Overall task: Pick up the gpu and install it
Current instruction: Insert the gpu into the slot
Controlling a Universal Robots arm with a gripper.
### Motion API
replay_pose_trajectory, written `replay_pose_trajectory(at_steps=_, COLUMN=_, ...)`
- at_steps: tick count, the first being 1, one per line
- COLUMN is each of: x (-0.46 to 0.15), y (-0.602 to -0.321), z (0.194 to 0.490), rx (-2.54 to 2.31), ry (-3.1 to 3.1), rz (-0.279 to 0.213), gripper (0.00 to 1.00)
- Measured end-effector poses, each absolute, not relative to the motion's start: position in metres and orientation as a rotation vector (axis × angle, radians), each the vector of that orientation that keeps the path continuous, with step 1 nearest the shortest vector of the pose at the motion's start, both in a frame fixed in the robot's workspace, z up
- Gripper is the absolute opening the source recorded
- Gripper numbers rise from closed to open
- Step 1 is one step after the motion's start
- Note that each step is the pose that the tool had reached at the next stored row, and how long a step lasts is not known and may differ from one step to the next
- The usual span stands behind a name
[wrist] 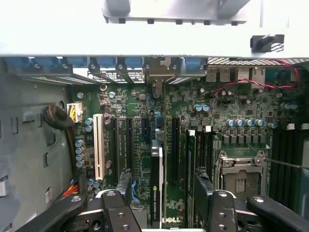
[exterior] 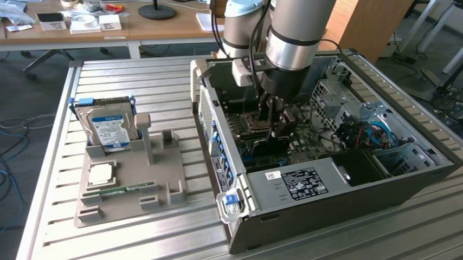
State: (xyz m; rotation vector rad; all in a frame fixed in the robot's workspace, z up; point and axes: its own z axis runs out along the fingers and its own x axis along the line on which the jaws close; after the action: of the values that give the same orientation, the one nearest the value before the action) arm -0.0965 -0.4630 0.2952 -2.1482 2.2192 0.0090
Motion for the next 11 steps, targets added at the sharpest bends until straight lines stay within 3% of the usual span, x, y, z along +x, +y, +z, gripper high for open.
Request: replay_pose_trajectory(at_steps=11, x=-0.096, y=-0.463, z=0.308, rx=-2.149, ry=2.220, rz=0.007, gripper=0.63)
